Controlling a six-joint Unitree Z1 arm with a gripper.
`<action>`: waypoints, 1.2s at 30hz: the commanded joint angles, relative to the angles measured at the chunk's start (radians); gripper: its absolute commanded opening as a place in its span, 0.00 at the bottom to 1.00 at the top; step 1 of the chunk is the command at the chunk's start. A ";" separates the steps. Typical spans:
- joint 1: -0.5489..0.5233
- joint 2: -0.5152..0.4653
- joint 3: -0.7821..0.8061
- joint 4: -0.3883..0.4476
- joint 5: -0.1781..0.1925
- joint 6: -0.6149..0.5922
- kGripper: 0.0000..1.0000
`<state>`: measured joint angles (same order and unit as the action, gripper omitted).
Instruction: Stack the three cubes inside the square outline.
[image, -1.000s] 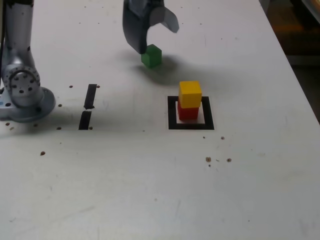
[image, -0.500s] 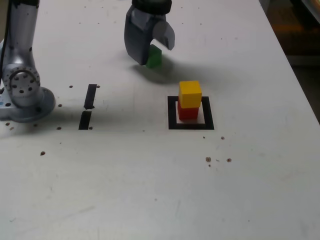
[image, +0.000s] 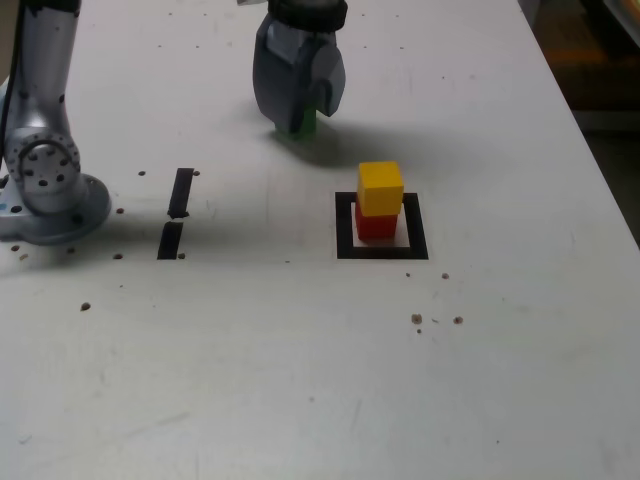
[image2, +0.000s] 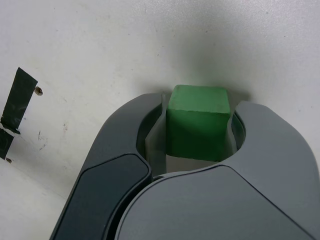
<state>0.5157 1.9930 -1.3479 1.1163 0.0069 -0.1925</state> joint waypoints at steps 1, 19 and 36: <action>-0.001 0.010 0.006 -0.009 0.005 -0.002 0.37; -0.240 -0.188 -0.306 0.423 0.026 0.209 0.23; -0.620 -0.041 -0.579 0.508 -0.044 -0.032 0.21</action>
<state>-0.0991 1.9418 -1.9173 1.6105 -0.0383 -0.2183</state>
